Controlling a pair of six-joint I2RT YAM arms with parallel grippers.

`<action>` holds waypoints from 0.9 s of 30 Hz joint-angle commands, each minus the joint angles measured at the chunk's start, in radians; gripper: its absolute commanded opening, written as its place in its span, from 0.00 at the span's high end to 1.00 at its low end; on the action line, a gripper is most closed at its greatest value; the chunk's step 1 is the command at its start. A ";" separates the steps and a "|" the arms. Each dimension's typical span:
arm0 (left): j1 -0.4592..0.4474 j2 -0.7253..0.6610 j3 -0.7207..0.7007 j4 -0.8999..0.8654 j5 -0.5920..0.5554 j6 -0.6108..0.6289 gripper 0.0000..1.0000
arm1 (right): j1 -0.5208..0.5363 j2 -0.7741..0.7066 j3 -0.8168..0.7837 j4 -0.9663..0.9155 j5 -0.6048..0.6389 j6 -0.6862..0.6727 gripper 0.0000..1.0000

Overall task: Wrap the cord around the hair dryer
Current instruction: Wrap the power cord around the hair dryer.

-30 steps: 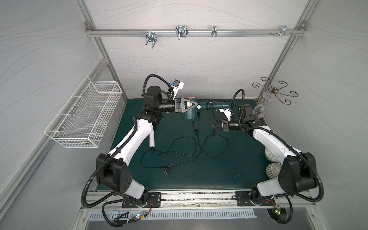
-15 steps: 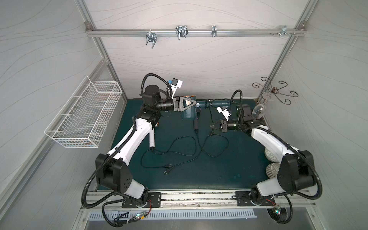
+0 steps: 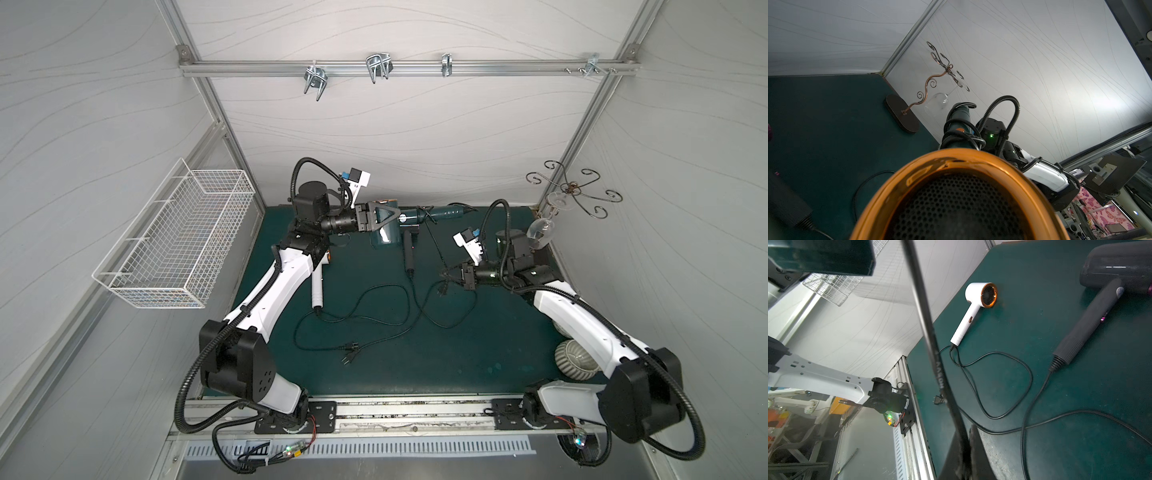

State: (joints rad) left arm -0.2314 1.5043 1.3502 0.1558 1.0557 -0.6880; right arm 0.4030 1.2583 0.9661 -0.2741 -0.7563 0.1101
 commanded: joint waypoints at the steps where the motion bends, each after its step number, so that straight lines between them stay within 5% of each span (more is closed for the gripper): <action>1: 0.033 -0.054 0.044 0.159 -0.103 0.018 1.00 | 0.055 -0.032 -0.021 -0.161 0.117 -0.007 1.00; 15: 0.003 -0.035 0.103 -0.381 -0.320 0.443 1.00 | 0.404 0.049 0.371 -0.777 0.527 -0.219 1.00; 27: -0.128 -0.056 -0.003 -0.557 -0.325 0.613 1.00 | 0.374 0.181 0.794 -0.996 0.644 -0.443 1.00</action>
State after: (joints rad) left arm -0.3473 1.4853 1.3518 -0.4110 0.7879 -0.1677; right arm 0.7940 1.4265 1.6932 -1.1591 -0.1101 -0.2272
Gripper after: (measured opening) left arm 0.770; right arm 0.072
